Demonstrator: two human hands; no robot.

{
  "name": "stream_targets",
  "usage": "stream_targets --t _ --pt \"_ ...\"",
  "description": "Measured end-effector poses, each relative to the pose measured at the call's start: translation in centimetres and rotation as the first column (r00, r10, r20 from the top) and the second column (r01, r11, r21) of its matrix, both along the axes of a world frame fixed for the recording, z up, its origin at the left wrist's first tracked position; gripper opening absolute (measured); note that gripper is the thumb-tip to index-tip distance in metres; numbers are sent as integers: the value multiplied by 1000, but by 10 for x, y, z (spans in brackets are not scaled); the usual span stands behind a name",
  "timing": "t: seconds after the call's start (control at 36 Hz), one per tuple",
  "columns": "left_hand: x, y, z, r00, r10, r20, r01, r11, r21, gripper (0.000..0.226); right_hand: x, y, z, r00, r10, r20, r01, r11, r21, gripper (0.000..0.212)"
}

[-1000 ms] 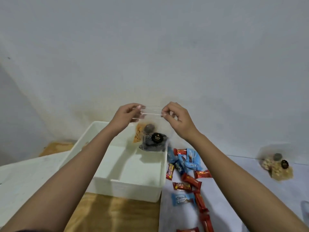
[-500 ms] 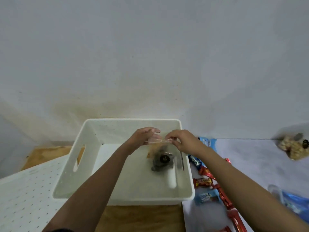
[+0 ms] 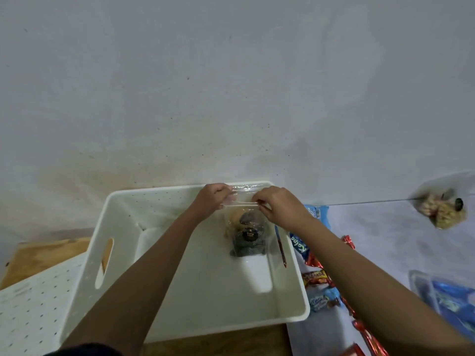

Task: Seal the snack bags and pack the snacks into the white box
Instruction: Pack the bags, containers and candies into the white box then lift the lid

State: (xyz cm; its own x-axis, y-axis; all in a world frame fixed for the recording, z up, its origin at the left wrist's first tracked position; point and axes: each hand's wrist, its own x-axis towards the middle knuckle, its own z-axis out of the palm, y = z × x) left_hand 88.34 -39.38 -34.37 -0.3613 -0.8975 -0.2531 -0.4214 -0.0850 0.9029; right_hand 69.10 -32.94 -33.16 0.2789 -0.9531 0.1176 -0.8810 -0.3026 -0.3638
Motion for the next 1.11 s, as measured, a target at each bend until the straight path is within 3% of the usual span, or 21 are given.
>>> stream_targets --t 0.28,0.47,0.64,0.75,1.11 --pt "-4 19 45 960 68 270 -18 983 -180 21 -26 19 31 965 -126 231 108 990 89 20" --pt "-69 66 102 933 133 336 4 926 -377 20 -108 78 81 956 -213 201 214 977 15 21" --pt "-174 126 120 921 134 366 68 869 -489 32 -217 161 103 930 -341 137 347 938 -19 29" --pt "-254 173 119 920 127 371 74 873 -482 43 -291 219 115 919 -393 24 392 919 28 40" --pt "-436 236 89 889 -112 444 315 854 -414 67 -466 305 111 812 -583 -34 584 811 40 47"
